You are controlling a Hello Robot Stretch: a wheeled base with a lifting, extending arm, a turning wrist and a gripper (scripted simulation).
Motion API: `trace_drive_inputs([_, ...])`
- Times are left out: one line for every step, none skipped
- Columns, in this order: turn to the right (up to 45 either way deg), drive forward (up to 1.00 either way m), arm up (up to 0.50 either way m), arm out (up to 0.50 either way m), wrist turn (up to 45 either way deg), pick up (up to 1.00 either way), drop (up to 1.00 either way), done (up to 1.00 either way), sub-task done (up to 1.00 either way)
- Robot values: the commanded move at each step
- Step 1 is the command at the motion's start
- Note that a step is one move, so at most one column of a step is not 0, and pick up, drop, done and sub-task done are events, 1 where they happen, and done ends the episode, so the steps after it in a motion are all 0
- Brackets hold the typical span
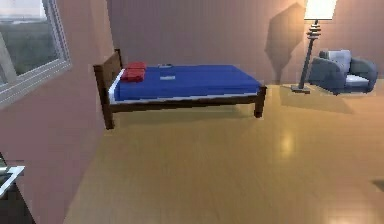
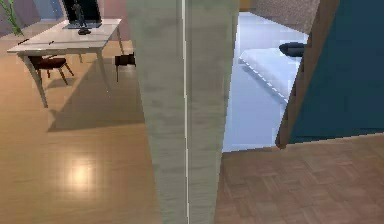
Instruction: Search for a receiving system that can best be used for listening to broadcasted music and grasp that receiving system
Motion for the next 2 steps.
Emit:
trace_drive_inputs([-6.0, 0.00, 0.00, 0.00, 0.0, 0.00, 0.00, 0.00, 0.00])
trace_drive_inputs([0.0, 0.30, 0.00, 0.00, 0.0, 0.00, 0.00, 0.00, 0.00])
